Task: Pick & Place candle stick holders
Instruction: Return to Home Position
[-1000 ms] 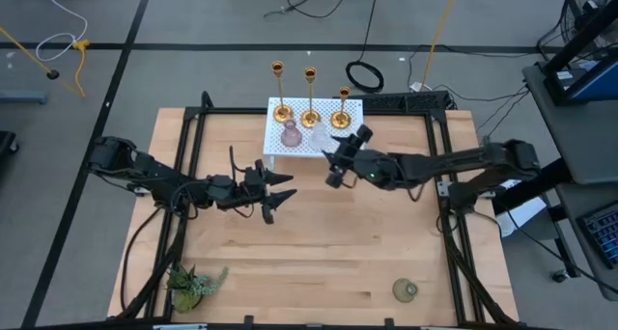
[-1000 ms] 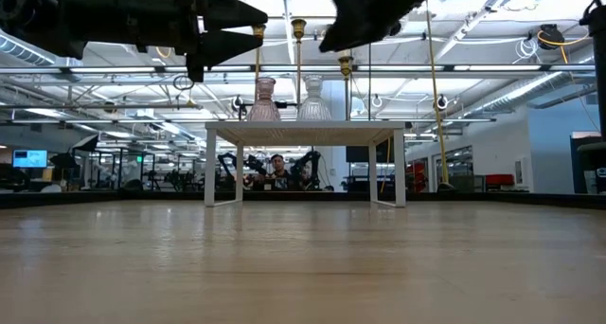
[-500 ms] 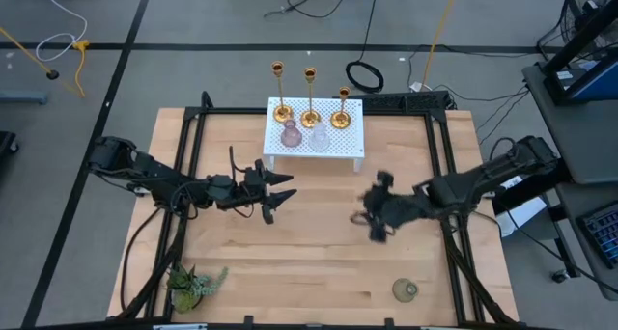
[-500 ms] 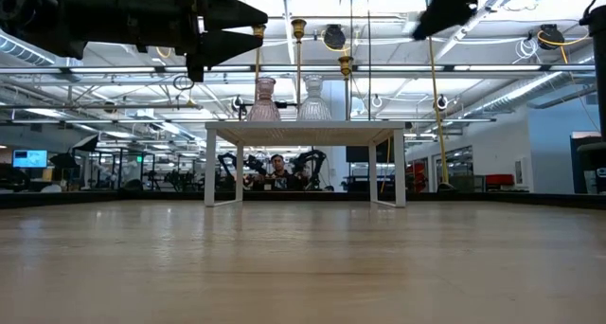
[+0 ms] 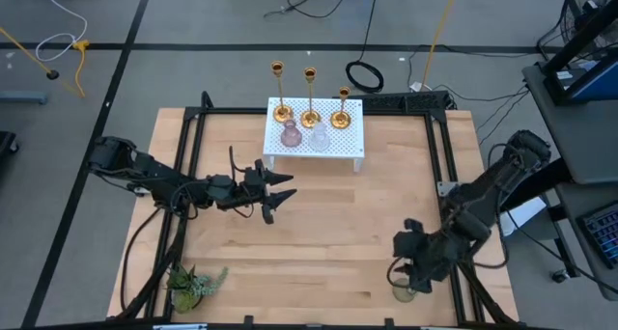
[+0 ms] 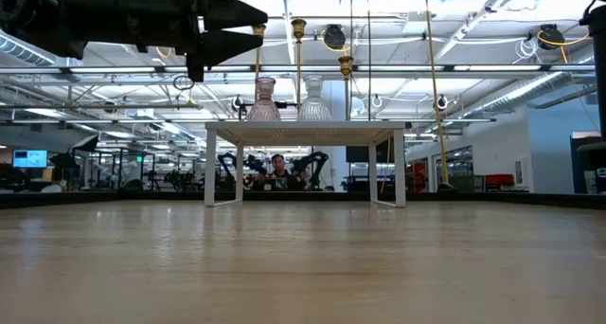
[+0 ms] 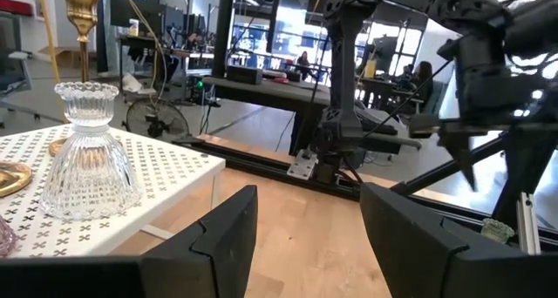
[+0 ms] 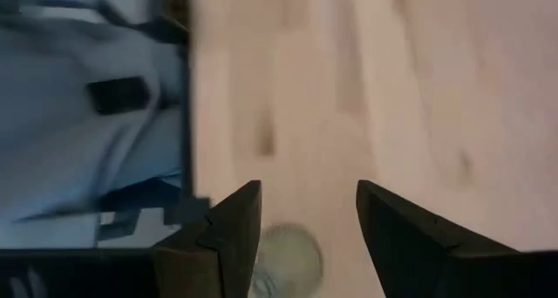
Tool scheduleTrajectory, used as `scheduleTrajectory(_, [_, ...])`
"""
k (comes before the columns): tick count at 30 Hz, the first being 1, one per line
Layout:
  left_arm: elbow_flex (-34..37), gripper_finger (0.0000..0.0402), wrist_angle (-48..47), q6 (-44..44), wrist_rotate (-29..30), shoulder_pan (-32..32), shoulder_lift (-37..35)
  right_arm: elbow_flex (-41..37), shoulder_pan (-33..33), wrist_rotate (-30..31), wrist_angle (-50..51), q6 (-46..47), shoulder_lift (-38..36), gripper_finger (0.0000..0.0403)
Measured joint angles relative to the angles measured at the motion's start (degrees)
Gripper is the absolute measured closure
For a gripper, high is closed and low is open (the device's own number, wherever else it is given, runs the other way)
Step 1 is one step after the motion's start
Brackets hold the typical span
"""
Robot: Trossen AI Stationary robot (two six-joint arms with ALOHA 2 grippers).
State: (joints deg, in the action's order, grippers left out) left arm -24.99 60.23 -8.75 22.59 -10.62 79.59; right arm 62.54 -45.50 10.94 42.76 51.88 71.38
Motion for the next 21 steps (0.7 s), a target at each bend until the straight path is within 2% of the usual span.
scheduleTrajectory(4, [0.0, 0.0192, 0.28, 0.0, 0.02, 0.92, 0.0, -0.39, -3.68, 2.55, 7.45, 12.3, 0.02, 0.0223])
scheduleTrajectory(9, [0.0, 0.0192, 0.56, 0.66, 0.03, 3.44, 0.0, -2.94, -8.57, -0.63, 7.34, 20.73, 0.02, 0.0223])
scheduleTrajectory(17, [0.0, 0.0192, 0.58, -0.42, 0.05, 6.4, 0.0, -8.85, -18.79, -0.16, -5.63, 17.55, 0.02, 0.0223])
scheduleTrajectory(21, [0.0, 0.0192, 2.33, -0.44, 0.02, 7.44, 0.0, -12.52, -23.97, 5.49, -9.91, 17.05, 0.02, 0.0223])
